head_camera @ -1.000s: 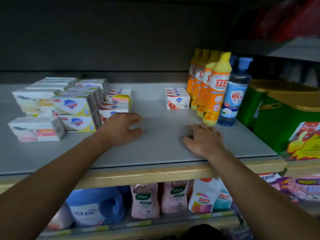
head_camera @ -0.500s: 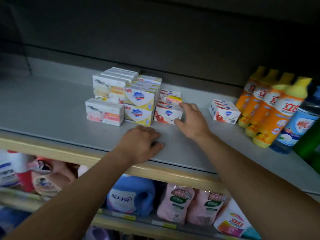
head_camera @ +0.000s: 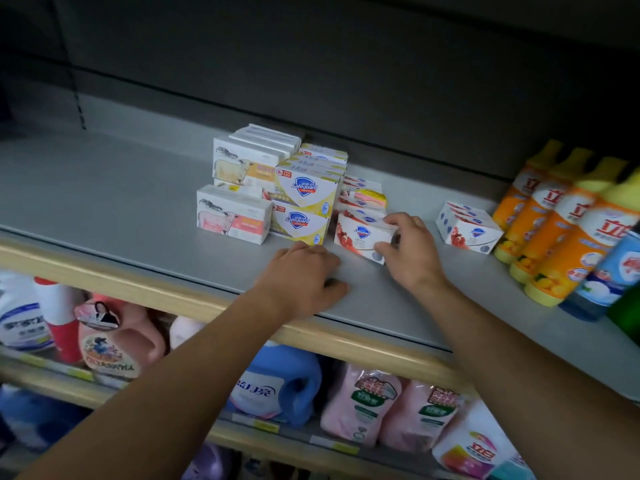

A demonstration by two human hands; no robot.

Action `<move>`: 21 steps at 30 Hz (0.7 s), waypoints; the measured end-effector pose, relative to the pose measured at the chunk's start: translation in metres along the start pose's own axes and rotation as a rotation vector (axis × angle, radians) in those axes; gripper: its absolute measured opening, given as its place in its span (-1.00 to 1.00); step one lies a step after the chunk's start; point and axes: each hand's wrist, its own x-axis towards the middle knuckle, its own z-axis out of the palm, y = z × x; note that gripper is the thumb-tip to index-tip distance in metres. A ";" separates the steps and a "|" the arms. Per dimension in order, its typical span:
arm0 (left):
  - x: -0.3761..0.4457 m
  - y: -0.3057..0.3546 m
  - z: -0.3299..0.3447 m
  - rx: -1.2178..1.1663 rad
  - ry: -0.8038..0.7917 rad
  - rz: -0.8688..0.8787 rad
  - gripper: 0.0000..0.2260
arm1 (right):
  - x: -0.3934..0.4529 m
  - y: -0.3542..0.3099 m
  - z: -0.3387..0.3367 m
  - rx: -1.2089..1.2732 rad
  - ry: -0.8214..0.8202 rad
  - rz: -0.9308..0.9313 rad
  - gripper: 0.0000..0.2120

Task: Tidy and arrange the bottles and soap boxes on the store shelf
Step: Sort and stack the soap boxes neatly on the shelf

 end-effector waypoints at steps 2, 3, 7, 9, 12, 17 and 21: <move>0.002 0.000 -0.005 -0.188 0.042 -0.051 -0.51 | -0.015 0.002 -0.011 0.142 0.015 0.007 -0.59; 0.003 0.001 -0.008 -0.322 0.077 -0.083 -0.48 | -0.025 0.004 -0.017 0.222 0.016 0.004 -0.61; 0.007 0.017 -0.012 -0.862 0.079 -0.125 -0.45 | -0.061 0.013 -0.038 0.507 -0.036 -0.014 -0.62; 0.011 0.032 -0.009 -0.917 0.067 -0.051 -0.65 | -0.072 0.018 -0.046 0.624 -0.046 0.019 -0.62; 0.019 0.056 -0.004 -1.048 0.111 -0.072 -0.82 | -0.082 0.031 -0.062 0.666 -0.018 0.035 -0.64; 0.027 0.092 0.015 -1.444 0.021 -0.243 -0.91 | -0.099 0.062 -0.078 0.728 -0.137 0.000 -0.27; 0.029 0.095 0.019 -1.432 0.076 -0.290 -0.81 | -0.099 0.075 -0.076 0.763 -0.137 0.045 -0.35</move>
